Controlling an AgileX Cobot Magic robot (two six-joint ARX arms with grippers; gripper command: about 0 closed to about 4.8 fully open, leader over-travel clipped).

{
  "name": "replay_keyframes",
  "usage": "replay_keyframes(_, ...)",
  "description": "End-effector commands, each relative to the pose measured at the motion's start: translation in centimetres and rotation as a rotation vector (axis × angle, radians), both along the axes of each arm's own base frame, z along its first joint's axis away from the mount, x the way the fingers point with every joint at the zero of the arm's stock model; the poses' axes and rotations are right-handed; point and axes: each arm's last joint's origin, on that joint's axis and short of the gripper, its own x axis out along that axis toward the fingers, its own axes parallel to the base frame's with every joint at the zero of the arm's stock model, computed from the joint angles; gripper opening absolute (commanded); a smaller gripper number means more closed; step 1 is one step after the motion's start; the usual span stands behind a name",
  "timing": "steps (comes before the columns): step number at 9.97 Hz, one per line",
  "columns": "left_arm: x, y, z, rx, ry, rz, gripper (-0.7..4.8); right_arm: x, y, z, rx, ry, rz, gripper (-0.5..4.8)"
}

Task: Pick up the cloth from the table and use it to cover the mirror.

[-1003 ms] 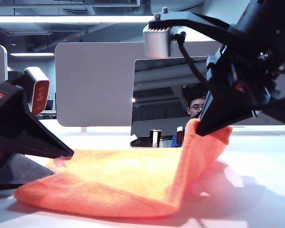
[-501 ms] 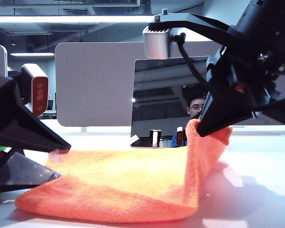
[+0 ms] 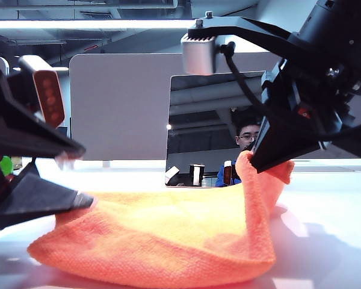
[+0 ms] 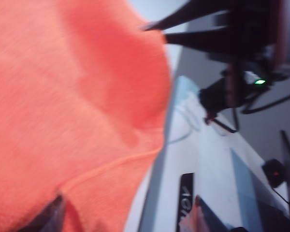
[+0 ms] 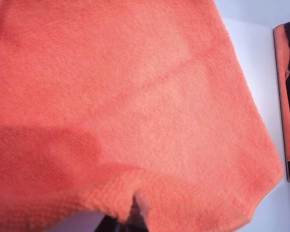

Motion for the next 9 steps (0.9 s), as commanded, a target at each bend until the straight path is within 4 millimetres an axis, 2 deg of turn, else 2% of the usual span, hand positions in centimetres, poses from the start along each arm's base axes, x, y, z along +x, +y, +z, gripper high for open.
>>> replay_keyframes(1,0.2,-0.2,0.7,-0.067,-0.051,-0.050,3.40,0.0,0.1,0.1,0.013,-0.002,0.000,-0.06)
replay_keyframes(5,-0.3,0.2,-0.7,0.103,0.086,0.083,3.41,0.1,0.1,0.2,0.017,-0.005,0.000,-0.06)
replay_keyframes(6,-0.2,0.2,-0.7,0.104,0.074,0.088,3.41,1.2,1.0,0.2,0.088,-0.063,-0.014,-0.06)
replay_keyframes(9,0.4,0.5,-1.1,0.271,0.007,0.280,3.41,1.6,1.6,-0.7,0.068,-0.049,-0.011,-0.06)
